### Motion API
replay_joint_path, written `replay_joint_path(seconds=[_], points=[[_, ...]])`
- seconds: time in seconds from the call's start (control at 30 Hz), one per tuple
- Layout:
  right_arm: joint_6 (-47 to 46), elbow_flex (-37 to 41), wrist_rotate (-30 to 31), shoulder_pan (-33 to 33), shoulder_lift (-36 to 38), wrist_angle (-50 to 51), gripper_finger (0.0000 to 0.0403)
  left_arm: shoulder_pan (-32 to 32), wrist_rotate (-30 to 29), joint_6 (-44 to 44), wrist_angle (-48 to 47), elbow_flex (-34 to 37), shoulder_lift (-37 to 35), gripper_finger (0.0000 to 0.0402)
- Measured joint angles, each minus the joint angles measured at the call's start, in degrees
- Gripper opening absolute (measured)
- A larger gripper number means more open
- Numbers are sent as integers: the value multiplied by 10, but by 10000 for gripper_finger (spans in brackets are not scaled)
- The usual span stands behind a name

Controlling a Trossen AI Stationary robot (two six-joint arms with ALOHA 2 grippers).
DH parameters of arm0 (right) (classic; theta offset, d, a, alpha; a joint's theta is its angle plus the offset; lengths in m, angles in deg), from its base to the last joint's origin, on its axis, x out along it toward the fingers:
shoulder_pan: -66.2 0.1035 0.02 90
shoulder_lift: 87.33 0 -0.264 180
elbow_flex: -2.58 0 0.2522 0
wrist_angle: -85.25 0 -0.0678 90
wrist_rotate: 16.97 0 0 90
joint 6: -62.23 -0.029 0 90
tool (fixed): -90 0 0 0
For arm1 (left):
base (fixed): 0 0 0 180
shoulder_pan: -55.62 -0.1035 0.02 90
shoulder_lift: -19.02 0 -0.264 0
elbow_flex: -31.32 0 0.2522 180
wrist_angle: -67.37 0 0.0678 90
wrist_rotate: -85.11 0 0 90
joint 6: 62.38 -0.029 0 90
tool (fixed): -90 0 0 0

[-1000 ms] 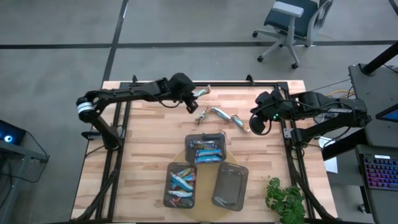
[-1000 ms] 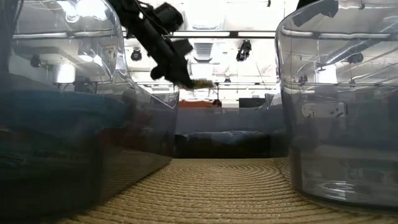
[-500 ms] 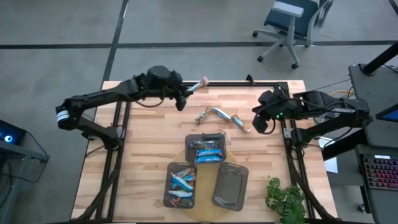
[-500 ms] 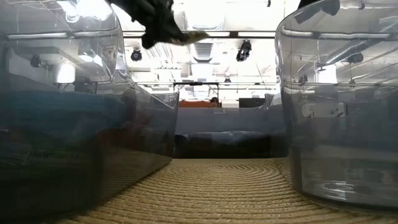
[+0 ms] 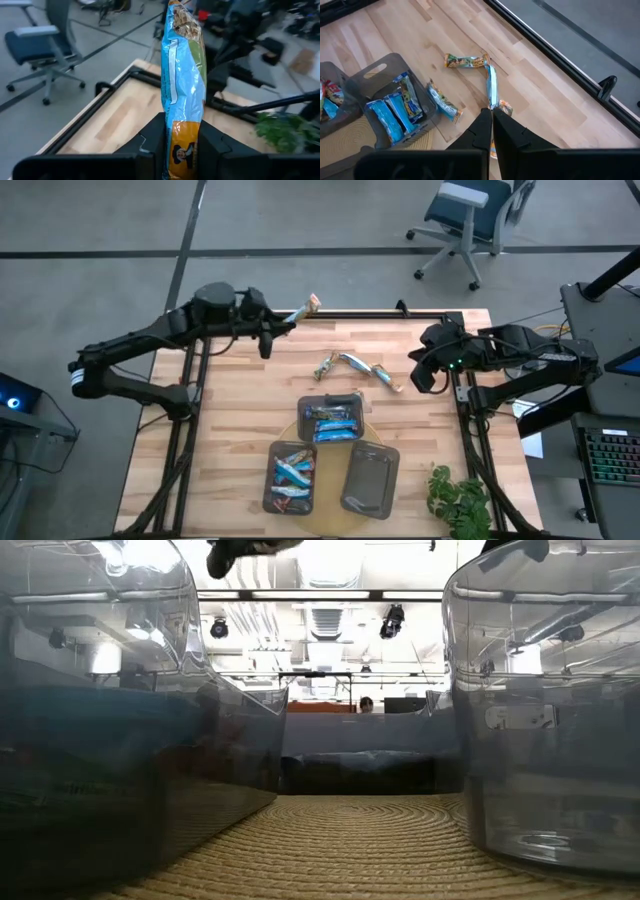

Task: Pick and place Granola Bars by type
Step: Put the yellow granola bar into the bottom right black bin

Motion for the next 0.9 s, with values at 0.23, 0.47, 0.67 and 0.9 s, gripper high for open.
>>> replay_joint_path(seconds=[0.23,0.47,0.67,0.9], points=[[3,0,-1,0,12,-1,9,9,53,0,0,0,-41,60],[3,0,-1,0,33,-2,8,11,80,10,0,0,-70,51],[7,0,-1,0,52,-2,8,22,91,12,0,0,-81,49],[9,0,-1,0,71,-3,8,42,91,13,3,0,-83,48]])
